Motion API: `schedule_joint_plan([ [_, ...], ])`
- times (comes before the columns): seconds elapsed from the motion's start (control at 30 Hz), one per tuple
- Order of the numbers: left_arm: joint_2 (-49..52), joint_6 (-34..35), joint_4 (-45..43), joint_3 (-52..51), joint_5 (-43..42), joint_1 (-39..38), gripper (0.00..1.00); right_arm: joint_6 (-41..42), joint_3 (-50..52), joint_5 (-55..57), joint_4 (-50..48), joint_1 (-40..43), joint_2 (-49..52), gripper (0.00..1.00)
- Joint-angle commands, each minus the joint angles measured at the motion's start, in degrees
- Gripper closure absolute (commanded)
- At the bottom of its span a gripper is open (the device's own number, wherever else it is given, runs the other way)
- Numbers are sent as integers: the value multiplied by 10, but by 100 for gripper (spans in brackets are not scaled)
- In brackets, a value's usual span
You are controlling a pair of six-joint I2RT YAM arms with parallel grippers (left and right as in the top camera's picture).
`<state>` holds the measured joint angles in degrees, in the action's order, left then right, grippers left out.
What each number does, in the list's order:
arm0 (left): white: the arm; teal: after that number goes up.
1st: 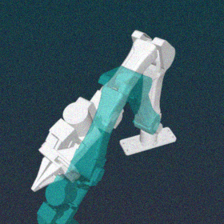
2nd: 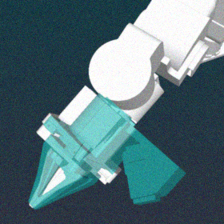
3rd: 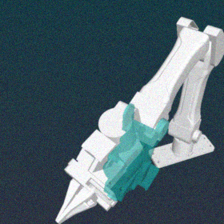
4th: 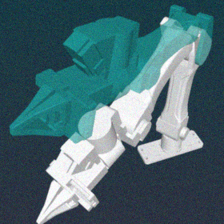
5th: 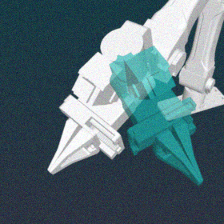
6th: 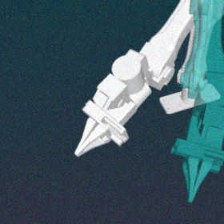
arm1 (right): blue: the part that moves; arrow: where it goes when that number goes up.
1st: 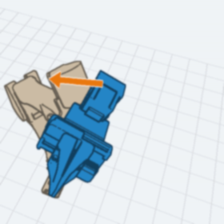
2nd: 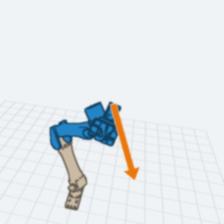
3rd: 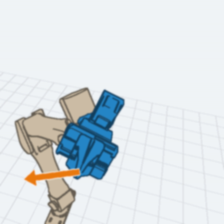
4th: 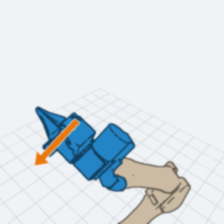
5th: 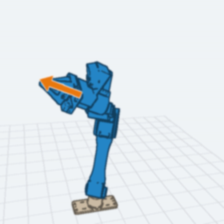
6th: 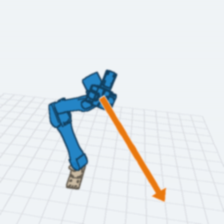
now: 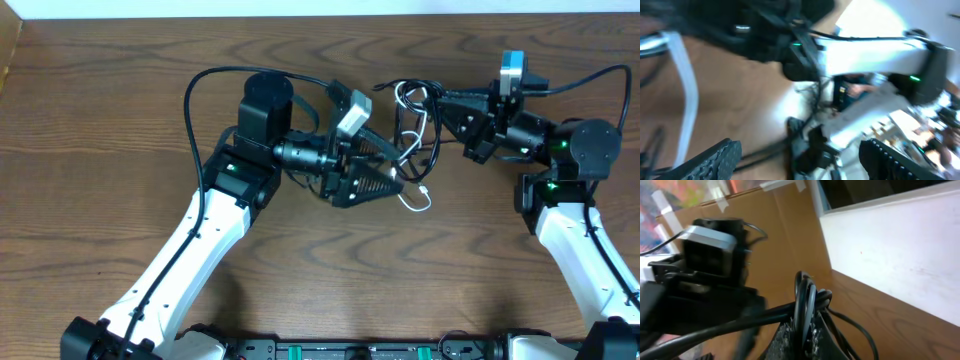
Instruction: Untangle cables
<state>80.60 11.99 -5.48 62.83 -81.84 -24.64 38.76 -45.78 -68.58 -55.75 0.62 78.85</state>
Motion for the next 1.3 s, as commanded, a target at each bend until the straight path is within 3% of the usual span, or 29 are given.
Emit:
schedule_joint_plan([
  [0.0,-21,1,-16,12,-83,1,20,-16,-4,20,12,10,-1,99],
  [0.13,-28,1,-55,12,-78,1,20,-15,-4,15,21,9,-1,99],
  [0.23,-28,1,-62,12,-28,1,19,-2,-4,-11,5,6,-1,99],
  [0.37,-28,0,-62,12,99,1,13,7,-4,-69,-63,-2,-1,99],
  [0.63,-28,1,22,12,367,1,12,120,-4,-70,-276,-3,-1,99],
  [0.77,-27,1,20,12,376,1,11,161,-4,-68,-324,-20,-1,99],
  [1.13,-7,0,64,12,376,1,9,161,-4,-16,-341,-69,-1,99],
  [1.27,10,0,87,12,424,1,9,168,-4,12,-345,-73,-1,99],
])
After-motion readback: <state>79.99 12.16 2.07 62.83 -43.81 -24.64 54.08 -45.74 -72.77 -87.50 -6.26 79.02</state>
